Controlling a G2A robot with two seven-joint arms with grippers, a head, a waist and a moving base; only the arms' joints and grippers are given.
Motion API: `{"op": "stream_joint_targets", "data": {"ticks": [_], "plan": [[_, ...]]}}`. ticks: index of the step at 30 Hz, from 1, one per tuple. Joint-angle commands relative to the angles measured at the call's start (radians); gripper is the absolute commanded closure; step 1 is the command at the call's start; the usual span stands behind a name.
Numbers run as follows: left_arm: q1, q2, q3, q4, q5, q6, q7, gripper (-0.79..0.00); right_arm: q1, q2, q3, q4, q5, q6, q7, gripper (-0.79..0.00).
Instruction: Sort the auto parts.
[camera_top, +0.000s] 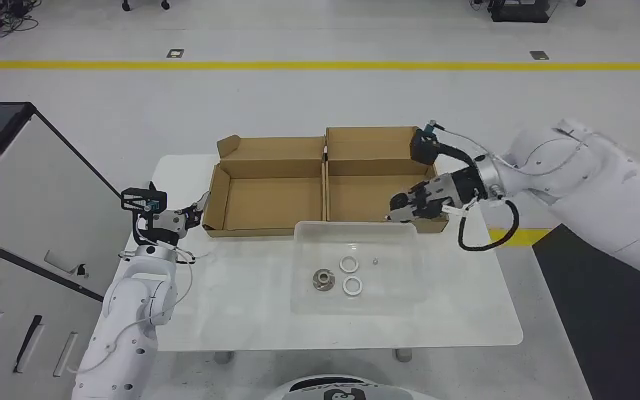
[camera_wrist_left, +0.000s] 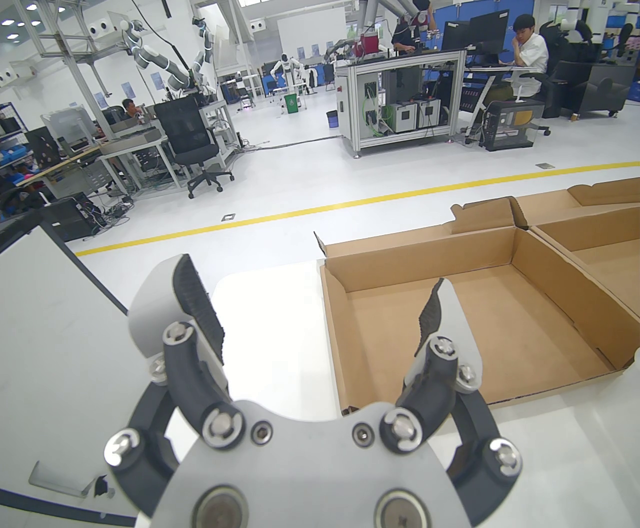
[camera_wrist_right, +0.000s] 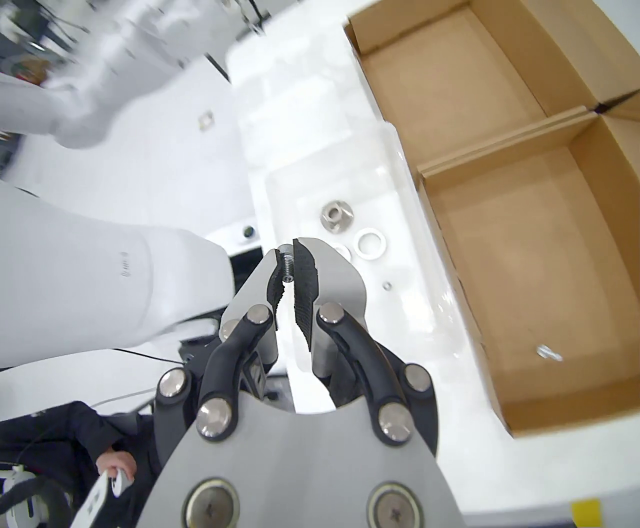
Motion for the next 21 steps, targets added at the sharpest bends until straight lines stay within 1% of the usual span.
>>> {"op": "stream_joint_targets", "data": {"ticks": [1, 5, 9, 17, 21], "plan": [[0.0, 0.0, 0.0, 0.0, 0.0, 0.0, 0.0, -0.785, -0.04, 0.012, 0.015, 0.02, 0.106, -0.08, -0.017, 0.0], [0.0, 0.0, 0.0, 0.0, 0.0, 0.0, 0.0, -0.785, -0.104, 0.028, 0.042, 0.01, 0.256, -0.171, -0.088, 0.0], [0.0, 0.0, 0.0, 0.0, 0.0, 0.0, 0.0, -0.785, -0.141, 0.036, 0.067, -0.047, 0.375, -0.237, -0.154, 0.0], [0.0, 0.0, 0.0, 0.0, 0.0, 0.0, 0.0, -0.785, -0.168, 0.032, 0.133, -0.151, 0.58, -0.307, -0.224, 0.0], [0.0, 0.0, 0.0, 0.0, 0.0, 0.0, 0.0, -0.785, -0.175, 0.019, 0.169, -0.212, 0.614, -0.32, -0.237, 0.0]]}}
